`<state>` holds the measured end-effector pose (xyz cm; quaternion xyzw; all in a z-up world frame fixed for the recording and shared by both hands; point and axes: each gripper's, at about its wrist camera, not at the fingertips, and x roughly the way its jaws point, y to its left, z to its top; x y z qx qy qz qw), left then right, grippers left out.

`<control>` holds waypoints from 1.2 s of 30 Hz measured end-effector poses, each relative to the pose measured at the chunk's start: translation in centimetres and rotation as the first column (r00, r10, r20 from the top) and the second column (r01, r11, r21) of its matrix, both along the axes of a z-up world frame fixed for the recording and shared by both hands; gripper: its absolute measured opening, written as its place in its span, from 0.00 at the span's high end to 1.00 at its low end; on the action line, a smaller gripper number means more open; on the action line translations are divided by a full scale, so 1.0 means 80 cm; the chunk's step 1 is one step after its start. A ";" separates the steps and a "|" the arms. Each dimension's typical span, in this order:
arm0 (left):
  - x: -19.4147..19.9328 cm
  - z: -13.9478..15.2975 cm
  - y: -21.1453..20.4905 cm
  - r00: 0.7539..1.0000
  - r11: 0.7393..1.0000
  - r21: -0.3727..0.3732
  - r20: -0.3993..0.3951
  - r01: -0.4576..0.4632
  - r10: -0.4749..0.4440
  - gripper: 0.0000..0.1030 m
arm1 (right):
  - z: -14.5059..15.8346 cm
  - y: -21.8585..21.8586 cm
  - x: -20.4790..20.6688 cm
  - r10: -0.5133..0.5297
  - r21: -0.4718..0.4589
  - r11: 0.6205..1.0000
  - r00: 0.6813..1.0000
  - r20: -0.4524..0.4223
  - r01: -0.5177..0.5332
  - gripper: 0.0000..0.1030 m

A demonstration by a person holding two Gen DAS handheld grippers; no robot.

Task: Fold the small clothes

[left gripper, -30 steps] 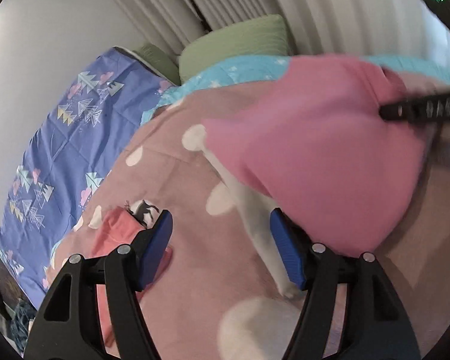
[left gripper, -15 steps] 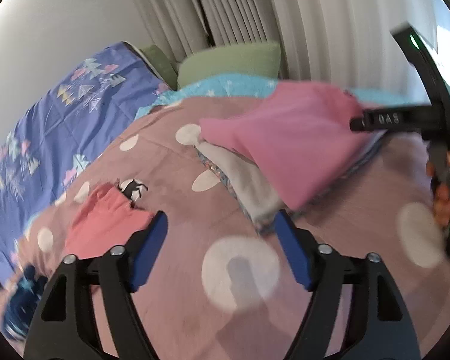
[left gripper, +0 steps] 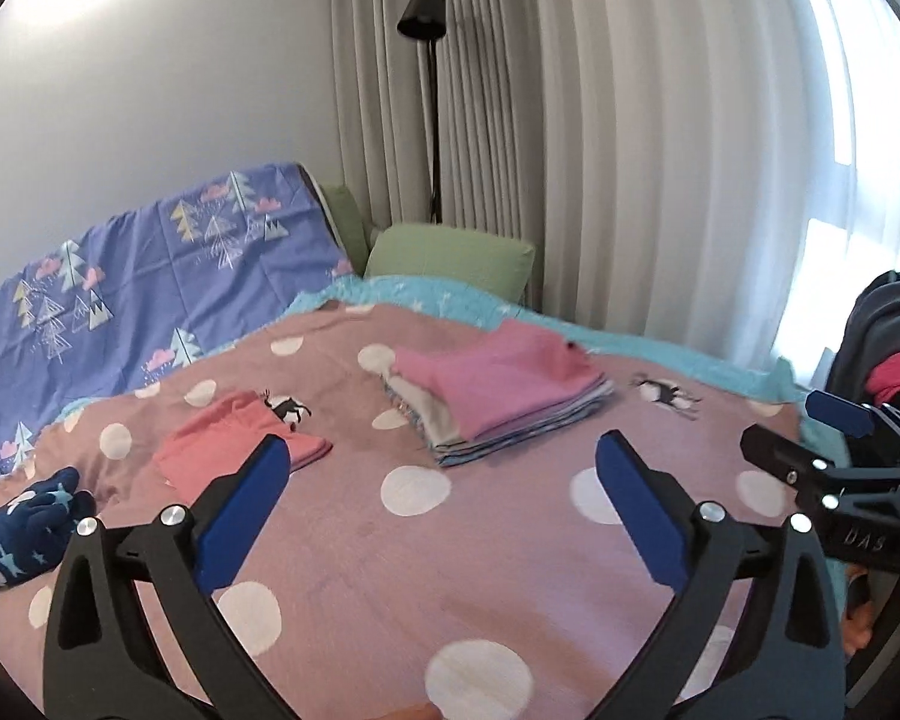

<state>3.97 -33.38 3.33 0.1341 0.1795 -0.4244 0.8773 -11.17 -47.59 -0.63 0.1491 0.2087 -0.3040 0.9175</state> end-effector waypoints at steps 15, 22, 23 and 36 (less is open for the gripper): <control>-0.075 0.028 0.078 0.999 1.000 -0.008 0.035 -0.013 0.013 0.01 | 0.051 0.066 -0.065 -0.055 -0.024 0.998 0.998 0.042 0.056 0.05; -0.089 0.030 0.113 1.000 0.999 -0.031 0.014 -0.022 0.022 0.01 | 0.057 0.092 -0.072 -0.065 -0.051 0.996 0.997 0.046 0.068 0.04; -0.093 0.031 0.118 1.000 0.999 -0.031 0.020 -0.022 0.023 0.01 | 0.057 0.093 -0.073 -0.068 -0.049 0.996 0.997 0.046 0.070 0.04; -0.103 0.031 0.148 0.998 0.999 -0.031 0.045 -0.033 0.034 0.01 | 0.051 0.109 -0.065 -0.065 -0.040 0.997 0.998 0.018 0.066 0.04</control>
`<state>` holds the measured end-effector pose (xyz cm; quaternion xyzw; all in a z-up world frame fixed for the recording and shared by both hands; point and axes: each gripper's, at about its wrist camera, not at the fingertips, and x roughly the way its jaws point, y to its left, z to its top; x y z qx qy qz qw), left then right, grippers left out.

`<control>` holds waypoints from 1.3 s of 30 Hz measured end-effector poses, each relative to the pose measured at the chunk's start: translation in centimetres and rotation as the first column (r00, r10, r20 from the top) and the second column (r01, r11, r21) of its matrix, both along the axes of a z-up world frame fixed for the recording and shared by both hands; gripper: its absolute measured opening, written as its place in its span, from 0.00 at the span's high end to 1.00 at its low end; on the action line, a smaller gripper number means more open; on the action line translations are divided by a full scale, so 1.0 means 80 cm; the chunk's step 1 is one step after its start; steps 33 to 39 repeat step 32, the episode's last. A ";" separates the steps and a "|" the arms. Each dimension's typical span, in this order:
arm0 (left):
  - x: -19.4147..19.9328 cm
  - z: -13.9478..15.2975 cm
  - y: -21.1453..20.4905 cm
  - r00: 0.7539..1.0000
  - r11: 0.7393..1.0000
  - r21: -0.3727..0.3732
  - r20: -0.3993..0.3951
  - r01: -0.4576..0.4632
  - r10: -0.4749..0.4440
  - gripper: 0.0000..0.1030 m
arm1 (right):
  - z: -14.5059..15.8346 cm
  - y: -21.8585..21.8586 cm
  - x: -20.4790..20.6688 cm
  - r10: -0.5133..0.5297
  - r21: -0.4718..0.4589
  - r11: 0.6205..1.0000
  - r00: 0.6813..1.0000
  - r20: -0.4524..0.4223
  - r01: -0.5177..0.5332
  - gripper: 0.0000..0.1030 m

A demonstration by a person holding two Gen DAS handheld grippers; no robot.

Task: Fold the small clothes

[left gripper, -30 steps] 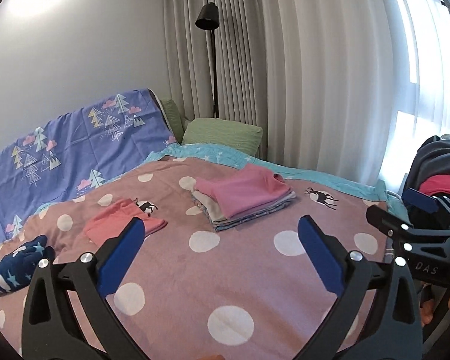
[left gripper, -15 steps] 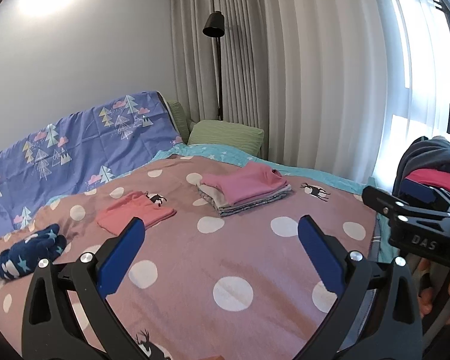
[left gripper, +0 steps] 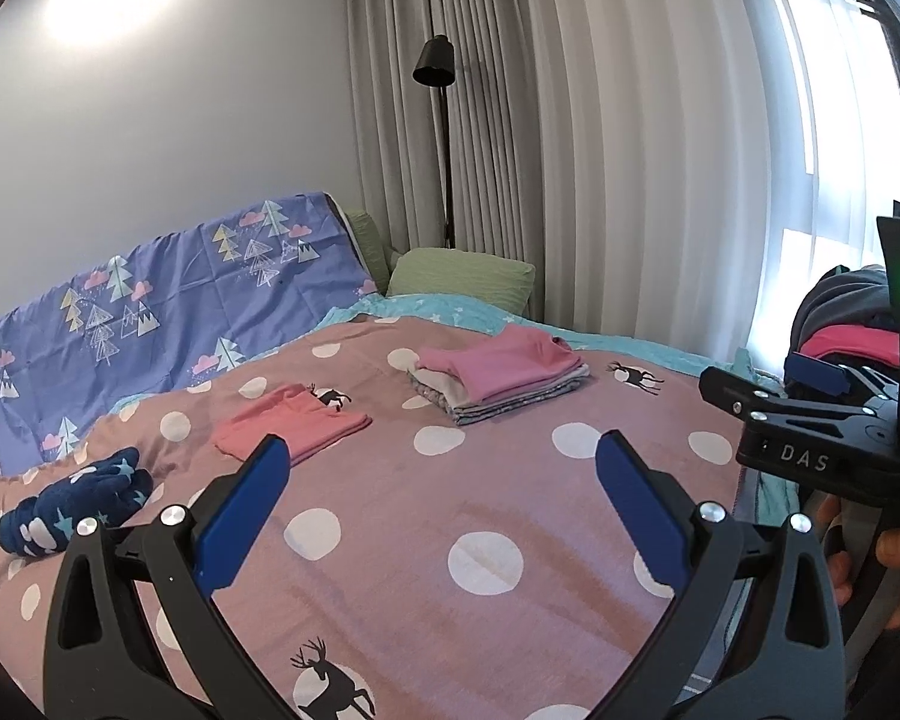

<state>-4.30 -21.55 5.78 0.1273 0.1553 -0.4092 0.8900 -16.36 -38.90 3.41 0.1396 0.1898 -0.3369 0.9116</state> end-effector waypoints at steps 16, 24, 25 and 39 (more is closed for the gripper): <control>0.018 -0.013 0.012 0.999 0.999 0.022 -0.033 -0.034 0.034 0.01 | -0.007 0.002 0.026 0.019 -0.006 1.000 0.999 -0.040 -0.019 0.04; 0.024 -0.018 0.016 0.998 0.999 0.030 -0.034 -0.044 0.045 0.01 | -0.010 0.002 0.037 0.025 -0.007 1.000 0.998 -0.054 -0.026 0.04; 0.025 -0.019 0.017 0.998 0.999 0.030 -0.035 -0.045 0.046 0.01 | -0.011 0.002 0.039 0.026 -0.007 1.000 0.998 -0.056 -0.027 0.04; 0.032 -0.024 0.023 0.997 0.997 0.032 -0.048 -0.063 0.065 0.01 | -0.016 0.005 0.048 0.030 -0.006 1.000 0.997 -0.073 -0.031 0.03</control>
